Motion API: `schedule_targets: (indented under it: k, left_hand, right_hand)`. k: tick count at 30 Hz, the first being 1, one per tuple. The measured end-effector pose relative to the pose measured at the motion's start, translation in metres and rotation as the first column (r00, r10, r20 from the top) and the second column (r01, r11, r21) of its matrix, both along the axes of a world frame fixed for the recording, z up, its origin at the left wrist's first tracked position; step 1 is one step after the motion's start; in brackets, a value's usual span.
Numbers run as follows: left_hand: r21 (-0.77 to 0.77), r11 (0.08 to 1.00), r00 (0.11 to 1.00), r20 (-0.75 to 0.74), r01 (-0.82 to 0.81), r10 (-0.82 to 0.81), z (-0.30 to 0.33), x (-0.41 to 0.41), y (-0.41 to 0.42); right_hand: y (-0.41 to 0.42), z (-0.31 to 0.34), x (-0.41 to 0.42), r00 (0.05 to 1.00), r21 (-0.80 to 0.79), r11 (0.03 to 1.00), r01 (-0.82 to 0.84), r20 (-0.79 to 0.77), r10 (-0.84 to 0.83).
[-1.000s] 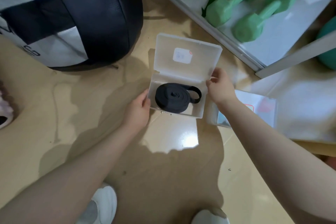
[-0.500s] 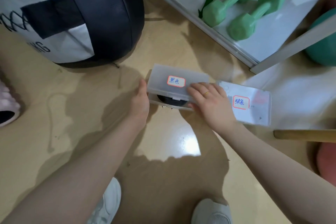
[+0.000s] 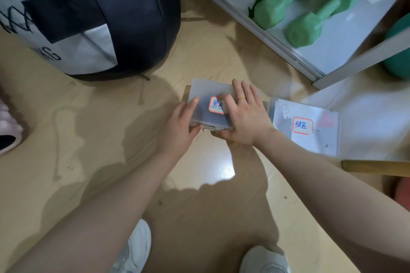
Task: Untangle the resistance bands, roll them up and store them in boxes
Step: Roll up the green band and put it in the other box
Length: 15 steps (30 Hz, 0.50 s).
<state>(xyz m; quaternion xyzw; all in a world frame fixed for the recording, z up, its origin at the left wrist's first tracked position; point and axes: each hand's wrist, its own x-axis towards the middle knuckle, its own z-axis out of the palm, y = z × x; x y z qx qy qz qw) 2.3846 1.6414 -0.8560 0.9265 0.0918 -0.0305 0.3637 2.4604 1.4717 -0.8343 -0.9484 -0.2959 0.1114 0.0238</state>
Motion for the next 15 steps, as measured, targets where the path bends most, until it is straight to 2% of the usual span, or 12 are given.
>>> schedule_targets:
  k: [3,9,12,15]
  left_hand:
    - [0.017,1.0,1.0,0.026,0.014,-0.015,-0.002,0.0,-0.002]
    - [0.18,0.98,0.994,0.049,0.09,-0.1,-0.012,-0.002,-0.005]
    - [0.332,0.937,0.98,0.121,0.109,-0.157,-0.015,-0.002,-0.002]
    - [0.514,0.853,0.963,0.173,0.092,-0.208,-0.015,-0.001,0.001]
  right_hand:
    - [0.001,-0.001,0.003,0.999,-0.015,1.0,-0.003,0.05,0.003]
    - [-0.001,-0.011,-0.005,0.991,-0.025,1.0,-0.01,0.131,0.013]
    - [-0.001,-0.016,-0.015,0.985,-0.039,0.999,-0.024,0.168,0.03]
    - [-0.002,-0.022,-0.025,0.975,-0.042,0.999,-0.016,0.223,0.025]
